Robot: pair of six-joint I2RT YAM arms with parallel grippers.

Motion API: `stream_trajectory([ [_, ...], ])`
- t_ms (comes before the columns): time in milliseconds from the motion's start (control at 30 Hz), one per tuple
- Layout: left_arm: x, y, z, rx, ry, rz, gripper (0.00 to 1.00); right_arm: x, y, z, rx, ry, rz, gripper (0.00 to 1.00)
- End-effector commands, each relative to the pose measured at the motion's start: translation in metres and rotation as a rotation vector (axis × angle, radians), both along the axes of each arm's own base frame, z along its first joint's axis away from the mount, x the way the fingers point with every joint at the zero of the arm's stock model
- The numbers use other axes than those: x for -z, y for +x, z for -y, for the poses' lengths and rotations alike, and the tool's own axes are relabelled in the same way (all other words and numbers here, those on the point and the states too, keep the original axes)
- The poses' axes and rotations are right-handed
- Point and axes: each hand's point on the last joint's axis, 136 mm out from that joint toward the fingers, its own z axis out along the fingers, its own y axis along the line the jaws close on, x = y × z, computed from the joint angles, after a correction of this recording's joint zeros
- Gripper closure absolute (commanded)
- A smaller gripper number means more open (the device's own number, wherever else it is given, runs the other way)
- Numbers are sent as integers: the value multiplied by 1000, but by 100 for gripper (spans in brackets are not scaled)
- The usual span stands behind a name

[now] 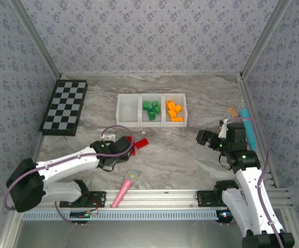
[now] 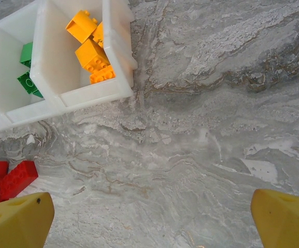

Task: Sort the legos into containers by color
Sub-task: Pick up the lego from the middle-left of the table.

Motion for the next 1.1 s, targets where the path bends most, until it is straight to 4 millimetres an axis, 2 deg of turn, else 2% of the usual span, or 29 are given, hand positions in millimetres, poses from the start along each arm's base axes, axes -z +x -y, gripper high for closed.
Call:
stream_trajectory([
  [0, 3, 1, 25, 92, -73, -12, 12, 0, -1, 0, 2, 10, 4, 1],
  [167, 15, -1, 25, 84, -29, -84, 15, 1, -1, 0, 2, 10, 2, 1],
  [267, 24, -4, 15, 52, -2, -124, 19, 1, -2, 0, 0, 11, 3, 0],
  [567, 33, 3, 15, 21, -105, -119, 26, 1, -2, 2, 12, 3, 4, 0],
  [667, 39, 3, 20, 44, -149, -130, 29, 1, -3, 6, 27, -12, 2, 0],
  [867, 47, 3, 14, 30, -131, -152, 40, -1, -4, 8, 43, -17, 12, 1],
  [967, 50, 5, 12, 23, -111, -162, 50, -2, -4, 9, 47, -20, 14, 0],
  [1067, 54, 7, 10, 10, -104, -169, 52, -3, -5, 11, 57, -26, 17, 0],
])
